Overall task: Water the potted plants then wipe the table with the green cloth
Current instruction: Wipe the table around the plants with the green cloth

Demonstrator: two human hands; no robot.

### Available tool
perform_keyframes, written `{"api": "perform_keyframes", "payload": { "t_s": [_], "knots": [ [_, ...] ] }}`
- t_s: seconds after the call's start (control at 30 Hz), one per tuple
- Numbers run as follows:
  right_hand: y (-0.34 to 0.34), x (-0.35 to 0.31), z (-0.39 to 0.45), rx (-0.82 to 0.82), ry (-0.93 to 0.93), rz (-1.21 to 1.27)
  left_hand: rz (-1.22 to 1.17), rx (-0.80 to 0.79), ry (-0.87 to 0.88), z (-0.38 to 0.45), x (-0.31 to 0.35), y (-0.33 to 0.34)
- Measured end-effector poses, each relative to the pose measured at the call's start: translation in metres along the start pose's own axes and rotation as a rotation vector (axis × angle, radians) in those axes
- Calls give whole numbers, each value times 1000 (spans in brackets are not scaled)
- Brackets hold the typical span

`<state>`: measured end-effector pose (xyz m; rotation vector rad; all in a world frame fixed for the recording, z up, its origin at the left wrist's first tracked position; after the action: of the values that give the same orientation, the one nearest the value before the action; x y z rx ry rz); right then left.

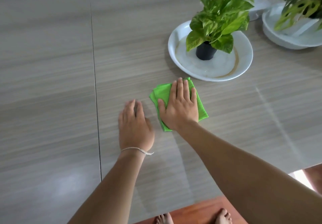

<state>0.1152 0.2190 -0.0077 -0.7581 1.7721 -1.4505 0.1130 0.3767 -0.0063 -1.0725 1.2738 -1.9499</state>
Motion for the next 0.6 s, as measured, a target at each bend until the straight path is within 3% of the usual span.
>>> {"api": "perform_keyframes", "payload": {
  "t_s": [0.27, 0.6],
  "knots": [
    [6, 0, -10, 28, 27, 42, 2, -68, -5, 3, 3, -4],
    [10, 24, -130, 32, 2, 63, -20, -70, -13, 1, 0, -7]
  ]
}}
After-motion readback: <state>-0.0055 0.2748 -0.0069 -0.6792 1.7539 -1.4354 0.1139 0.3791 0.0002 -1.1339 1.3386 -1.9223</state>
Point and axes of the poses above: each hand's wrist, its own z-axis towards the middle knuckle, its own y-axis out of the palm, x = y × z, the point moved 6 cm from there along z, towards the middle knuckle, and after that the axes turned 15 degrees about y, right-handed, at the moved point
